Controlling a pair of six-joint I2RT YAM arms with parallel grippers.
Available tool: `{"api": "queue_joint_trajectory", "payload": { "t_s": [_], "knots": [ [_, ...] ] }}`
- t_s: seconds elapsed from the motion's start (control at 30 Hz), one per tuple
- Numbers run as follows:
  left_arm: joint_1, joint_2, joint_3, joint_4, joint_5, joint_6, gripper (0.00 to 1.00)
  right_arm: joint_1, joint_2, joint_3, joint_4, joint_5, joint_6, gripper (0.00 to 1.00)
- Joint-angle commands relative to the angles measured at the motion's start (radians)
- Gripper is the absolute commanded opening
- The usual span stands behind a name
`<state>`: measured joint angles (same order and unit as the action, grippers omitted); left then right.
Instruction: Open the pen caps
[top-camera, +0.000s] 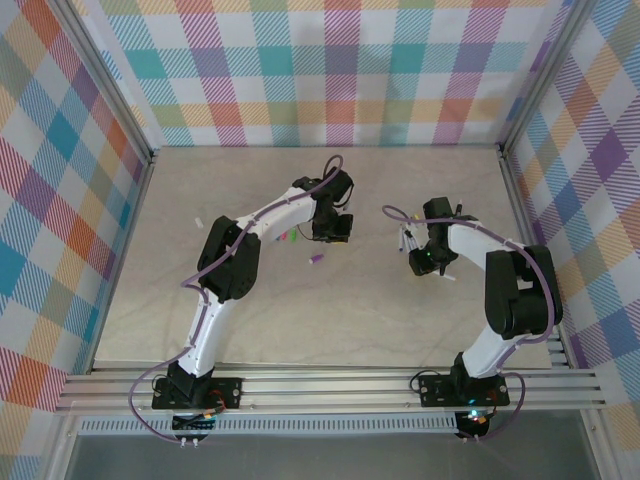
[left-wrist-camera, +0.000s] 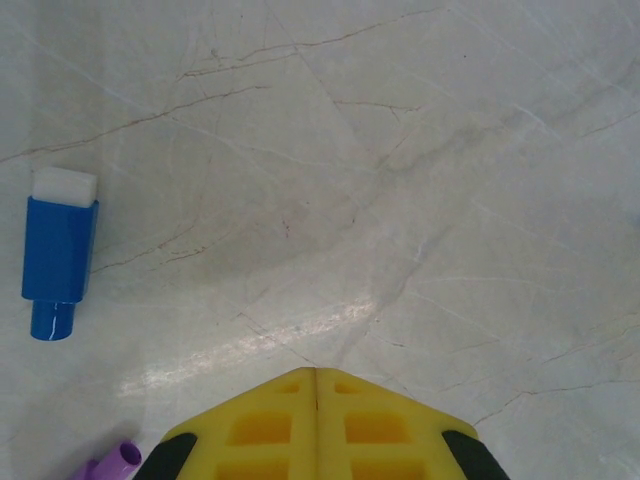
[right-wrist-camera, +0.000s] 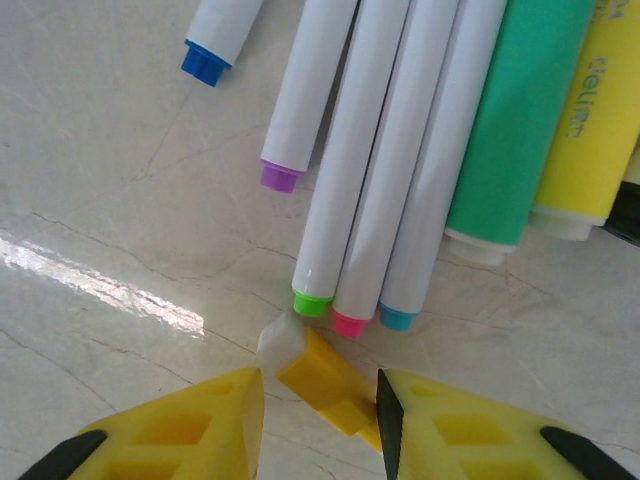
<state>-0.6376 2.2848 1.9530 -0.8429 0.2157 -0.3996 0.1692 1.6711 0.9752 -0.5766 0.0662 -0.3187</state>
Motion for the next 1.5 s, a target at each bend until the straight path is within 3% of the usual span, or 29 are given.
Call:
{"api": "queue_joint_trajectory", "payload": {
  "t_s": [0.0, 0.23, 0.53, 0.7, 0.93, 1.3, 1.47],
  "knots": [
    [0.009, -0.010, -0.017, -0.013, -0.006, 0.010, 0.00, 0.017, 0.014, -0.013, -0.022, -0.025, 0.008, 0.37],
    [0.012, -0.025, -0.034, -0.004, -0.011, 0.002, 0.00, 0.059, 0.043, 0.004, -0.021, 0.053, 0.031, 0.29],
    [0.014, -0.043, -0.055, 0.002, -0.022, 0.001, 0.00, 0.132, 0.073, 0.095, -0.076, 0.023, 0.127, 0.24],
    [0.017, -0.093, -0.106, 0.031, -0.055, 0.001, 0.00, 0.215, 0.230, 0.293, -0.268, -0.003, 0.272, 0.06],
    [0.045, -0.136, -0.135, 0.027, -0.068, 0.002, 0.00, 0.269, 0.305, 0.354, -0.255, -0.002, 0.337, 0.00],
    [0.059, -0.190, -0.173, 0.059, -0.071, -0.040, 0.00, 0.270, 0.387, 0.515, -0.233, -0.070, 0.526, 0.00],
    [0.055, -0.252, -0.275, 0.199, -0.001, -0.127, 0.00, 0.267, 0.350, 0.524, -0.145, -0.150, 0.686, 0.00]
  ]
}}
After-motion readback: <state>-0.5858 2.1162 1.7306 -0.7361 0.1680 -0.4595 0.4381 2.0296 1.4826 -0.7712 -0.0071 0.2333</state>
